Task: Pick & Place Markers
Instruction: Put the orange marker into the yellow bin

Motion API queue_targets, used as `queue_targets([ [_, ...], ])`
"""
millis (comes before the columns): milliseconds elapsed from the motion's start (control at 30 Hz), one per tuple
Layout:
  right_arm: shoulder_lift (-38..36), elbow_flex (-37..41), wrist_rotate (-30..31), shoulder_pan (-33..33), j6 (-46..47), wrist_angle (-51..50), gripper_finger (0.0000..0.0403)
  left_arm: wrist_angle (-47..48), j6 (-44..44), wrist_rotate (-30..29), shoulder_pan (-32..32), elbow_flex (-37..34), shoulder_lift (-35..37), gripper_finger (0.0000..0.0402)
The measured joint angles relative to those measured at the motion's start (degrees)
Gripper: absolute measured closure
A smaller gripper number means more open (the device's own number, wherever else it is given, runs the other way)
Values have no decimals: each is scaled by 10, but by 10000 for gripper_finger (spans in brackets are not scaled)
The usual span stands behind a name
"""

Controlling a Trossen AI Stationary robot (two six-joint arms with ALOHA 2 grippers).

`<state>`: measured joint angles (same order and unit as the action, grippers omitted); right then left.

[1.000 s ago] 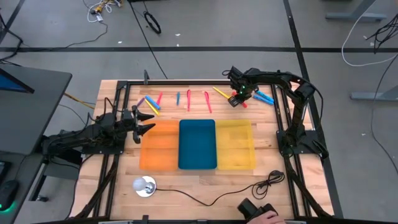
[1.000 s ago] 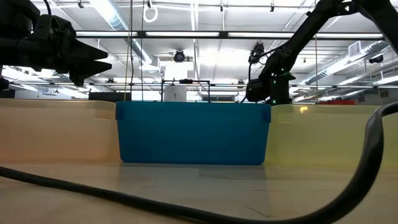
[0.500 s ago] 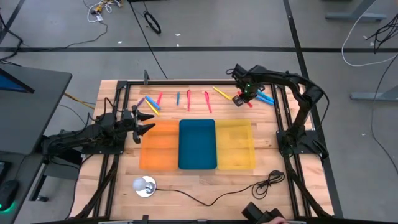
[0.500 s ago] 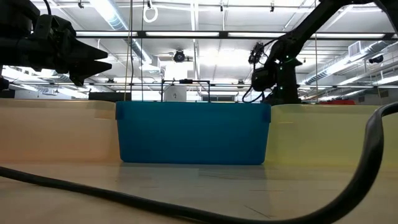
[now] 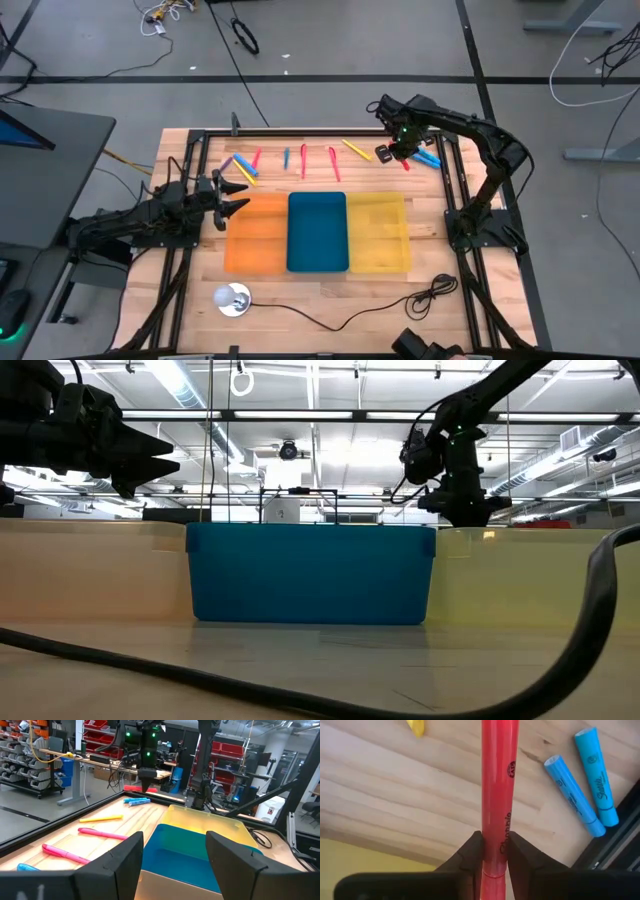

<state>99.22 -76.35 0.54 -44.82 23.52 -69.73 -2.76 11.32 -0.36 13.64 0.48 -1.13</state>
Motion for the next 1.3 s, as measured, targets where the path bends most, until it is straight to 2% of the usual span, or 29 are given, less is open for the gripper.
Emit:
queue_targets([
  [300, 0, -35, -2, 16, 93, -29, 339, 0, 0, 0, 0, 0, 0, 179],
  [633, 0, -36, -2, 27, 177, -31, 337, 0, 0, 0, 0, 0, 0, 179],
  [967, 0, -36, -2, 30, 206, -28, 337, 0, 0, 0, 0, 0, 0, 179],
  [1300, -36, -36, -17, 87, 299, -40, 337, 0, -1, 16, 0, 0, 0, 179],
])
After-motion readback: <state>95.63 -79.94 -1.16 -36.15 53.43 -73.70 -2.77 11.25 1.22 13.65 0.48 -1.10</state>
